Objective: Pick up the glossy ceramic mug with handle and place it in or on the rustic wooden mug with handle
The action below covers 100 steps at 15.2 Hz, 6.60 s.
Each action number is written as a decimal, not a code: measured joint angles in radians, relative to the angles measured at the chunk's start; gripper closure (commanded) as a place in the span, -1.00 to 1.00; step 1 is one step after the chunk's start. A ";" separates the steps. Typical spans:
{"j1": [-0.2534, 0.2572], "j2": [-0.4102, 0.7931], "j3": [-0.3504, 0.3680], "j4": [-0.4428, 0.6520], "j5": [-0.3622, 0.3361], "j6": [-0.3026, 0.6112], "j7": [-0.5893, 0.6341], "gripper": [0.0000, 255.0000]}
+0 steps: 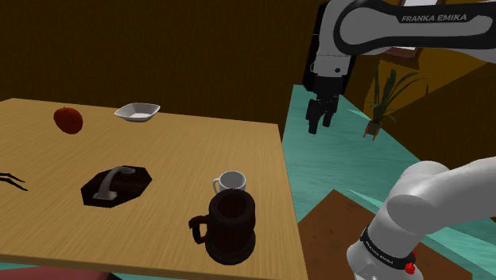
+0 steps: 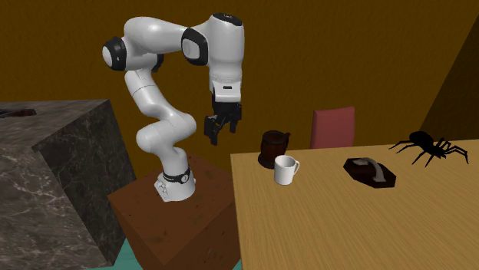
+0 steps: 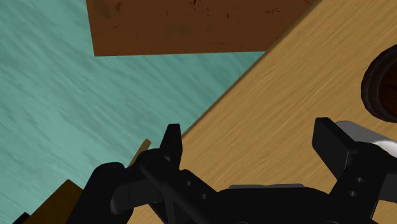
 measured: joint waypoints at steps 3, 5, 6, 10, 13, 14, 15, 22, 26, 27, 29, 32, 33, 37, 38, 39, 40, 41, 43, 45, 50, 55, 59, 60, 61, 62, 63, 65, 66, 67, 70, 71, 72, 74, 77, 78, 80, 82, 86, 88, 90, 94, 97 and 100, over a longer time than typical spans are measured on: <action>0.005 0.011 0.022 -0.018 0.018 0.034 0.030 -1.00; 0.011 0.038 0.057 -0.035 0.045 0.088 0.076 -1.00; 0.016 0.047 0.076 -0.047 0.059 0.114 0.101 -1.00; 0.030 0.113 0.152 -0.073 0.111 0.231 0.201 -1.00; 0.033 0.198 0.209 -0.066 0.136 0.327 0.274 -1.00; 0.036 0.223 0.229 -0.070 0.144 0.363 0.300 -1.00; 0.038 0.256 0.253 -0.067 0.152 0.400 0.329 -1.00; 0.024 0.494 0.372 0.013 0.126 0.598 0.518 -1.00; 0.024 0.563 0.400 0.016 0.108 0.672 0.569 -1.00; 0.023 0.575 0.402 0.007 0.105 0.692 0.572 -1.00; 0.023 0.596 0.408 -0.003 0.098 0.723 0.579 -1.00; 0.024 0.613 0.413 -0.016 0.093 0.753 0.585 -1.00; 0.024 0.617 0.413 -0.017 0.092 0.757 0.586 -1.00; 0.024 0.620 0.414 -0.017 0.090 0.761 0.588 -1.00; 0.024 0.620 0.414 -0.017 0.090 0.761 0.588 1.00; 0.024 0.621 0.414 -0.017 0.090 0.761 0.588 1.00; 0.024 0.621 0.414 -0.017 0.090 0.761 0.588 1.00; 0.024 0.621 0.414 -0.017 0.090 0.761 0.588 1.00; 0.024 0.620 0.414 -0.017 0.090 0.761 0.588 1.00; 0.024 0.620 0.414 -0.017 0.090 0.761 0.588 1.00; 0.024 0.611 0.413 -0.008 0.093 0.743 0.587 1.00; 0.026 0.565 0.404 0.019 0.108 0.672 0.577 1.00; 0.026 0.538 0.397 0.050 0.113 0.616 0.574 1.00; 0.027 0.531 0.395 0.056 0.115 0.603 0.573 1.00; 0.025 0.525 0.392 0.063 0.115 0.590 0.570 1.00; 0.027 0.511 0.389 0.068 0.120 0.572 0.569 1.00; 0.026 0.507 0.388 0.079 0.119 0.557 0.568 1.00; 0.027 0.498 0.386 0.101 0.120 0.527 0.572 1.00; 0.026 0.493 0.383 0.111 0.120 0.512 0.570 1.00; 0.026 0.486 0.381 0.117 0.121 0.500 0.569 1.00; 0.025 0.475 0.376 0.146 0.121 0.459 0.569 1.00; 0.025 0.470 0.374 0.154 0.122 0.447 0.569 1.00; 0.025 0.468 0.374 0.166 0.121 0.434 0.571 1.00; 0.025 0.462 0.370 0.187 0.121 0.406 0.572 1.00; 0.023 0.452 0.364 0.220 0.120 0.363 0.571 1.00; 0.023 0.446 0.362 0.229 0.120 0.349 0.571 1.00; 0.023 0.443 0.360 0.251 0.120 0.324 0.573 1.00; 0.022 0.438 0.357 0.277 0.119 0.293 0.575 1.00; 0.020 0.435 0.352 0.330 0.116 0.238 0.579 1.00; 0.018 0.440 0.350 0.360 0.112 0.212 0.582 1.00; 0.018 0.441 0.348 0.384 0.111 0.188 0.584 1.00; 0.044 0.414 0.385 0.405 0.132 0.152 0.647 1.00; 0.070 0.392 0.424 0.398 0.154 0.148 0.706 1.00; 0.097 0.385 0.475 0.419 0.173 0.134 0.782 1.00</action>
